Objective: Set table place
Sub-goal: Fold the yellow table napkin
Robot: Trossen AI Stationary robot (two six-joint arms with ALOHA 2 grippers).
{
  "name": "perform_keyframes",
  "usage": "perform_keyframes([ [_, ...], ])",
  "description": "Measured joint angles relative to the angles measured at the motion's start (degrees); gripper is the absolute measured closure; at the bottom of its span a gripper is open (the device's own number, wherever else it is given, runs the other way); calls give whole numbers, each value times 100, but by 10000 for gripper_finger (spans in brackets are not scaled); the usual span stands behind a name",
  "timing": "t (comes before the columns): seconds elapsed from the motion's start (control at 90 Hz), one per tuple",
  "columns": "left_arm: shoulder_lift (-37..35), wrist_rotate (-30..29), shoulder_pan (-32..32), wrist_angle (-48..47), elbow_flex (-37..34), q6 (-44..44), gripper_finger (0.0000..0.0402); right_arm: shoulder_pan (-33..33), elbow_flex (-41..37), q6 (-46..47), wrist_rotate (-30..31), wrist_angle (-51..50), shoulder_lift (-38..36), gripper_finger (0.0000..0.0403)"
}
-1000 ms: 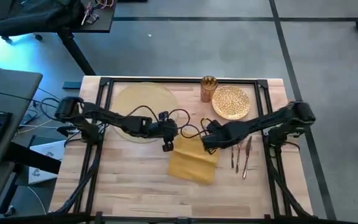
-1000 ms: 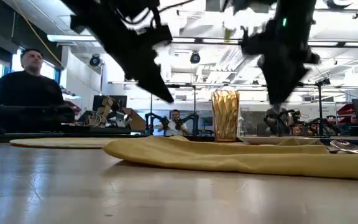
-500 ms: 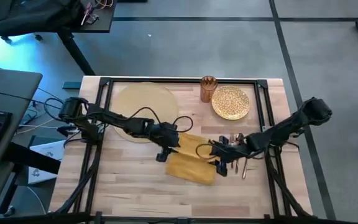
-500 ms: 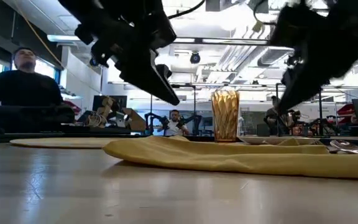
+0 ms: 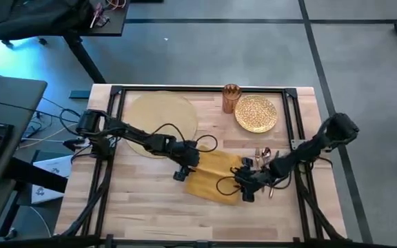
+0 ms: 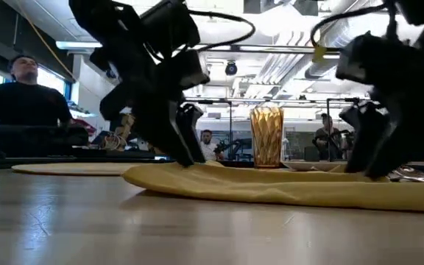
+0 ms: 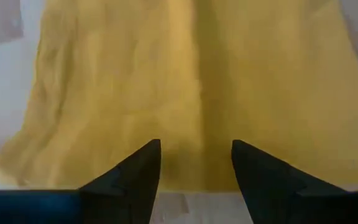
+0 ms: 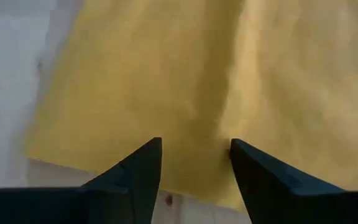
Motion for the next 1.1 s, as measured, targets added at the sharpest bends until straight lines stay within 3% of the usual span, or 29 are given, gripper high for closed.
perform_keyframes([
  [0.267, 52, 97, -4, -373, 5, -48, 272, -10, 24, 396, 65, 107, 233, 283],
  [0.389, -129, 57, -4, -1034, 296, -25, 284, -11, 9, 403, -2, 39, 106, 289],
  [0.511, -267, 36, -2, -1454, 581, 381, 274, -9, -4, 401, -26, -16, 28, 290],
  [0.678, -116, 65, -2, -940, 623, 648, 243, -11, -7, 419, -37, -20, 17, 290],
  [0.8, 255, 13, 0, -906, 610, 698, 243, -13, -4, 497, -56, -35, 14, 290],
  [0.956, 540, 149, -13, -894, 632, 601, 283, -15, -4, 553, -65, -42, 10, 290],
  [1.1, 591, 310, -11, -912, 691, 445, 346, -79, 7, 558, -482, -37, 1, 306],
])
